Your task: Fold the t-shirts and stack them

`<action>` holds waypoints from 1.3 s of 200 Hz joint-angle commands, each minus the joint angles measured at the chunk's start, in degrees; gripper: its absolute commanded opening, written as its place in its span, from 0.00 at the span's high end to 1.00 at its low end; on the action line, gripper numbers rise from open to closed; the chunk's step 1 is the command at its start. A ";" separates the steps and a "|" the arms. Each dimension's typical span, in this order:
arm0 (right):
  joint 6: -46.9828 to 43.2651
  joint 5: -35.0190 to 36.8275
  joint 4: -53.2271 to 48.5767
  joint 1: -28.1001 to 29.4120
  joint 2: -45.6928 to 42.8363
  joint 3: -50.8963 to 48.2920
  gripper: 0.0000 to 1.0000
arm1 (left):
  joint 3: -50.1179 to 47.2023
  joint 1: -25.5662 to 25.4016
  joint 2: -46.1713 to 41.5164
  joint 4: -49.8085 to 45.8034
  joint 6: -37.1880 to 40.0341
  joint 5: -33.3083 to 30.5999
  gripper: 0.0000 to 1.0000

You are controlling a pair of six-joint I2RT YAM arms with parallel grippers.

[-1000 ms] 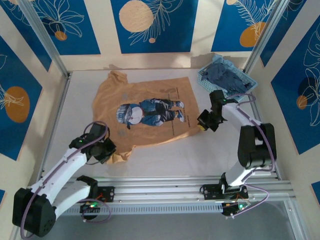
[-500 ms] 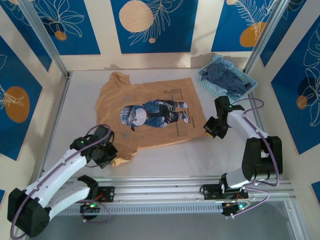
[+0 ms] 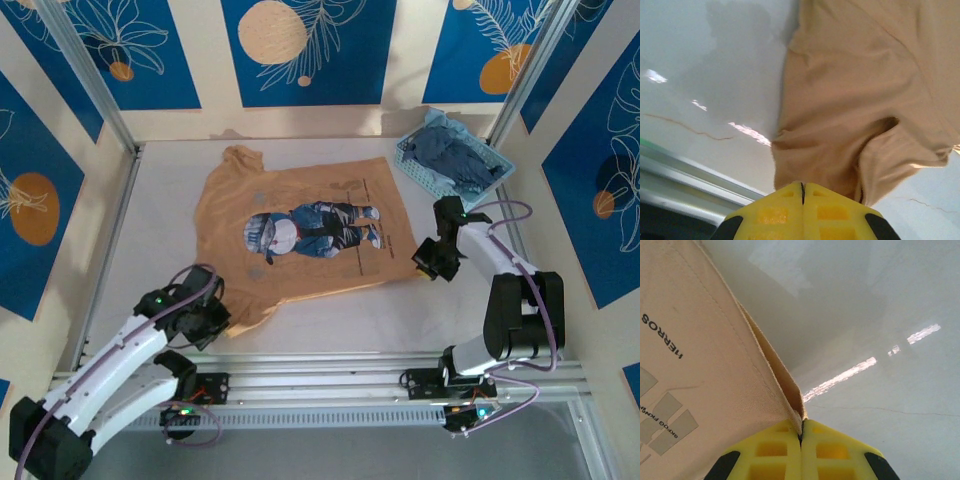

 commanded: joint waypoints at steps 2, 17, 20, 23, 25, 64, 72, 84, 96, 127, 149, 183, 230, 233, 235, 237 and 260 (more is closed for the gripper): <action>-0.62 0.04 -0.52 -1.65 1.39 -1.22 1.00 | -0.17 -1.63 3.78 7.20 -0.72 5.23 1.00; -0.88 -0.50 -0.27 -2.70 2.36 -0.88 1.00 | 0.57 -2.55 6.38 9.03 0.24 6.29 1.00; -0.92 -0.54 -0.33 -2.84 2.57 -0.73 1.00 | 0.68 -2.73 7.00 9.21 0.32 6.50 1.00; -0.91 -0.50 -0.42 -3.05 2.77 -0.60 1.00 | 0.79 -2.90 7.33 9.59 0.39 6.78 1.00; -0.91 -0.47 -0.48 -3.15 2.91 -0.51 1.00 | 0.87 -3.00 7.64 9.72 0.51 7.04 1.00; 0.67 2.36 -2.92 -5.17 3.20 0.66 0.99 | 3.65 -3.73 6.91 4.68 2.00 8.65 0.50; 1.31 2.68 -3.69 -5.47 2.47 0.91 0.93 | 5.57 -3.73 5.69 1.00 2.52 6.33 0.39; 1.96 2.84 -4.22 -5.07 0.10 1.43 0.80 | 8.79 -3.01 4.30 -3.30 4.15 2.03 0.35; 2.73 2.71 -4.22 -3.72 -2.70 2.21 0.71 | 10.70 -0.50 4.43 -4.81 5.33 -0.82 0.35; 3.01 -0.19 -2.18 3.14 -1.72 5.94 0.67 | 9.11 10.96 12.79 7.28 7.50 3.32 0.54; 3.42 -2.21 0.81 6.92 2.15 7.76 0.71 | 12.04 15.33 24.83 13.23 10.69 2.85 0.66; 1.42 -5.63 1.64 7.61 12.12 12.51 0.78 | 20.35 20.21 42.16 14.53 19.37 2.22 0.73; 1.46 -7.16 -0.73 8.36 26.96 22.34 0.79 | 33.79 26.46 58.18 12.31 27.67 1.79 0.76; 1.47 -7.28 -1.24 8.43 28.28 23.00 0.79 | 34.92 26.72 59.21 12.21 28.06 1.99 0.76; 1.42 -7.35 -1.61 8.45 29.09 23.70 0.79 | 35.64 26.93 59.88 12.11 28.40 2.11 0.76; 1.39 -7.39 -1.99 8.47 29.91 24.44 0.79 | 36.39 27.05 60.62 12.07 28.68 2.32 0.76; 1.81 -7.38 -5.74 8.45 37.67 32.74 0.79 | 45.31 28.12 67.62 12.08 31.81 5.01 0.76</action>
